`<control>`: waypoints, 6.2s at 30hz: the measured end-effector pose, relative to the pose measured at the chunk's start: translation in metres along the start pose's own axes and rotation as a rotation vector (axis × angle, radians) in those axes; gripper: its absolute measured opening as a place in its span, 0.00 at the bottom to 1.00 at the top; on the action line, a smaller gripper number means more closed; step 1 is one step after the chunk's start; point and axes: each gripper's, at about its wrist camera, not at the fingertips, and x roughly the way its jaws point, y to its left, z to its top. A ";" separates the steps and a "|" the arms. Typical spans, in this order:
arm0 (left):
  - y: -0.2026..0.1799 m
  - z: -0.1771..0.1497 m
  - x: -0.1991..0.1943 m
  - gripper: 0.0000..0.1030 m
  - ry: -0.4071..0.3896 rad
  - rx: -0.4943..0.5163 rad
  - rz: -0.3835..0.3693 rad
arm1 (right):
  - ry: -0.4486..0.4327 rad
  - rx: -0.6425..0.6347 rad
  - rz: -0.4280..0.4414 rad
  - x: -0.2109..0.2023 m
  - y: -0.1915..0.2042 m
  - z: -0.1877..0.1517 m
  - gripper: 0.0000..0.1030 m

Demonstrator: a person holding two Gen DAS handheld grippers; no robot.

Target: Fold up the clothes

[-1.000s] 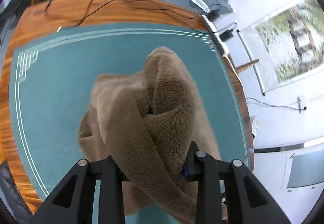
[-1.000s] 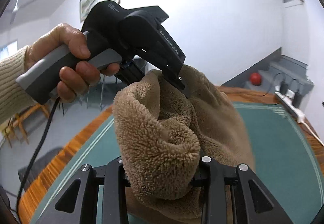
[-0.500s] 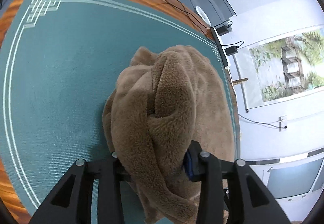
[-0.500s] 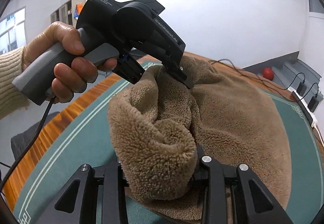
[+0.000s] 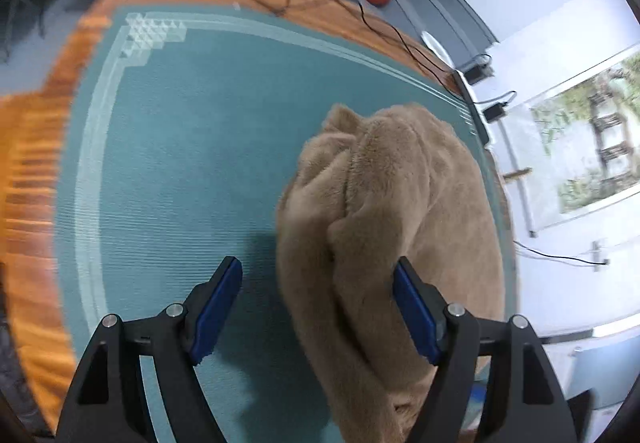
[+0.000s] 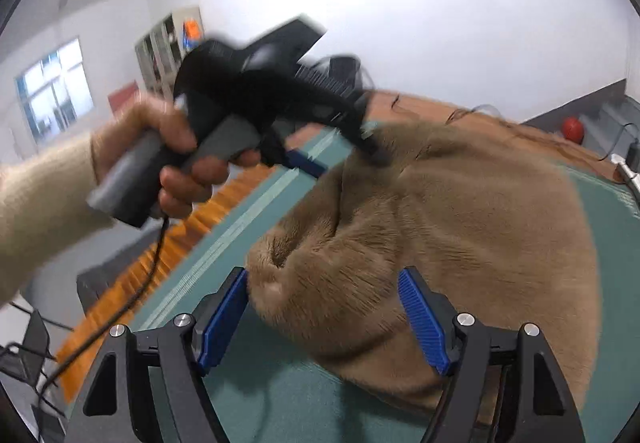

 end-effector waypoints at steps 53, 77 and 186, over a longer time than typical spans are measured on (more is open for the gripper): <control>-0.055 -0.064 -0.013 1.00 -0.133 0.033 0.079 | 0.027 0.217 -0.356 -0.072 -0.126 -0.042 0.87; -0.017 0.009 0.093 1.00 0.002 -0.002 0.172 | 0.092 0.067 -0.238 0.066 -0.114 -0.014 0.97; -0.620 -0.116 0.177 0.80 -0.047 0.500 -0.108 | 0.002 0.306 -0.459 -0.319 -0.386 -0.175 0.75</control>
